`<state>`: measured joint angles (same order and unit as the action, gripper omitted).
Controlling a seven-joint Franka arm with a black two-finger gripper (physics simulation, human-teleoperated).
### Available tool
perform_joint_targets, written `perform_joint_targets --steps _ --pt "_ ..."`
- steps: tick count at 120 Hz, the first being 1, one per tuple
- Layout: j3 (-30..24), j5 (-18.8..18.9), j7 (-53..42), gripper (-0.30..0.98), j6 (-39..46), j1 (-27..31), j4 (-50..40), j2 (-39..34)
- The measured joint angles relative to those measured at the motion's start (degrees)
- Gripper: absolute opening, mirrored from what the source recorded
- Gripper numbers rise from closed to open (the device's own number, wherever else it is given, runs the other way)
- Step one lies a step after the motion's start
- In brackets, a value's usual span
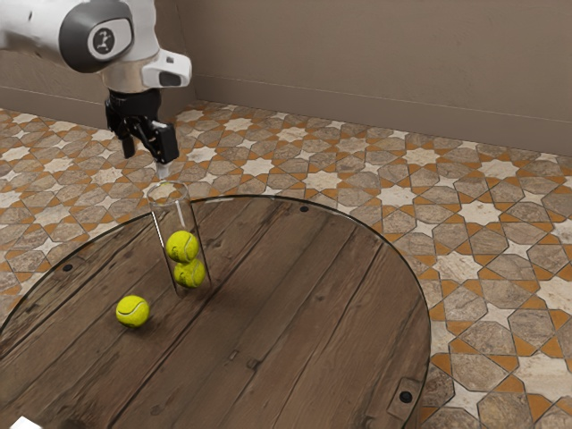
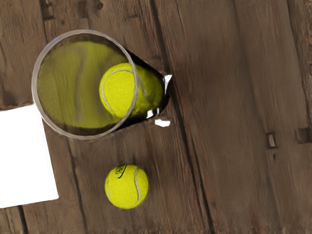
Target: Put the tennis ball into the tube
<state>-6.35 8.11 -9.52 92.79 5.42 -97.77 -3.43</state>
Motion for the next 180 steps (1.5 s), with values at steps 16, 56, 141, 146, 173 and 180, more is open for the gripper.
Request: perform_joint_targets --steps 16,56,141,146,173,180 --pt "0.2 -2.0 -3.7 0.69 0.7 0.1 -5.5 -4.0" --pt "0.3 -5.1 -9.8 0.69 8.1 4.6 -30.1 -10.9" --pt "0.0 -15.3 -15.3 0.53 50.6 18.4 -40.0 9.3" --pt "0.0 -15.3 -15.5 0.47 51.1 18.4 -40.3 9.3" --pt "0.0 -14.9 -15.5 0.34 52.6 18.5 -41.0 10.3" --pt "0.0 -14.7 -15.5 0.29 52.8 18.5 -41.0 8.8"
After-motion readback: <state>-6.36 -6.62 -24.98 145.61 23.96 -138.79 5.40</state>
